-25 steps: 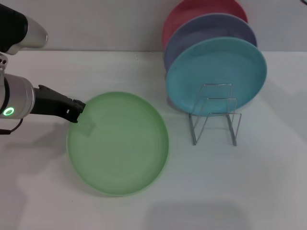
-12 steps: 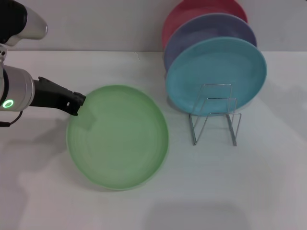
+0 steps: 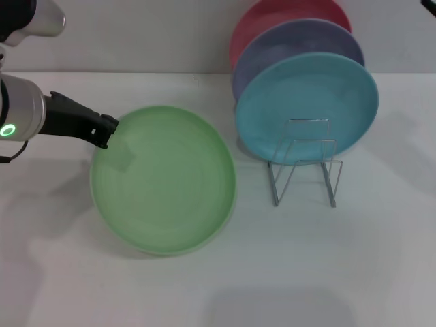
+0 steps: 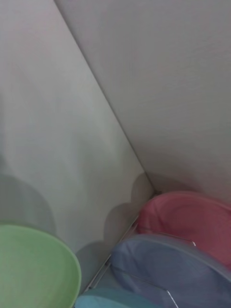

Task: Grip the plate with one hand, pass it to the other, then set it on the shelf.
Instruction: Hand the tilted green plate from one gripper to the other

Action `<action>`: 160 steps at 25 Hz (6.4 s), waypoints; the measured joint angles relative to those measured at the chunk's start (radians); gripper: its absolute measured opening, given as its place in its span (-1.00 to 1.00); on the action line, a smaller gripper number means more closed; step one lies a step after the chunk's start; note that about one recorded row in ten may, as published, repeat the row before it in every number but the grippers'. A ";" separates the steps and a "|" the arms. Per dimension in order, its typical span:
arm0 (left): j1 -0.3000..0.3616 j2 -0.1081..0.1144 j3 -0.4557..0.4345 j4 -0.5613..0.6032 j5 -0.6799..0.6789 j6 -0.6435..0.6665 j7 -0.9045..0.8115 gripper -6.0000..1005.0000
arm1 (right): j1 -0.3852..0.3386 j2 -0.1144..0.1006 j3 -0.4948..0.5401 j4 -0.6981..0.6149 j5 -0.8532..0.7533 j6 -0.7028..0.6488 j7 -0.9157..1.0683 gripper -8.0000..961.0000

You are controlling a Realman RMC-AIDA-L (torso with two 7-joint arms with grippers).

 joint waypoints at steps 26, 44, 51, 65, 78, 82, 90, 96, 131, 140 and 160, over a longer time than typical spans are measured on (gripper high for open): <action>-0.047 -0.002 -0.021 0.007 0.028 -0.007 -0.004 -0.96 | 0.537 -0.044 0.070 -0.275 -0.924 0.613 0.903 0.70; -0.062 -0.002 -0.024 0.007 0.028 -0.008 -0.006 -0.96 | 0.608 -0.028 -0.007 -0.419 -0.966 0.562 0.837 0.70; -0.070 -0.002 -0.039 0.006 0.028 -0.008 -0.002 -0.96 | 0.630 -0.021 -0.009 -0.475 -0.967 0.527 0.815 0.70; -0.078 -0.002 -0.039 0.004 0.027 -0.008 -0.003 -0.96 | 0.639 -0.016 -0.057 -0.514 -0.966 0.451 0.805 0.70; -0.077 -0.002 -0.042 0.004 0.028 -0.008 -0.002 -0.96 | 0.647 -0.009 -0.057 -0.538 -0.965 0.411 0.798 0.37; -0.077 -0.002 -0.044 0.004 0.027 -0.008 -0.002 -0.96 | 0.649 -0.009 -0.063 -0.543 -0.966 0.407 0.792 0.30; -0.081 -0.002 -0.045 0.004 0.024 -0.008 -0.001 -0.94 | 0.657 -0.008 -0.097 -0.557 -0.968 0.393 0.785 0.16; -0.081 -0.002 -0.046 0.003 0.023 -0.008 0.000 -0.92 | 0.658 -0.008 -0.097 -0.568 -0.969 0.380 0.784 0.06; -0.080 -0.003 -0.037 0.021 0.017 -0.006 0.000 -0.69 | 0.599 0.002 -0.162 -0.532 -0.885 0.305 0.718 -0.86; -0.075 -0.004 -0.023 0.046 0.016 -0.009 0.011 -0.08 | 0.583 0.002 -0.162 -0.518 -0.878 0.314 0.718 -0.88; -0.073 -0.003 -0.007 0.107 0.027 0.006 0.027 0.62 | 0.514 0.000 -0.157 -0.441 -0.881 0.328 0.731 -0.94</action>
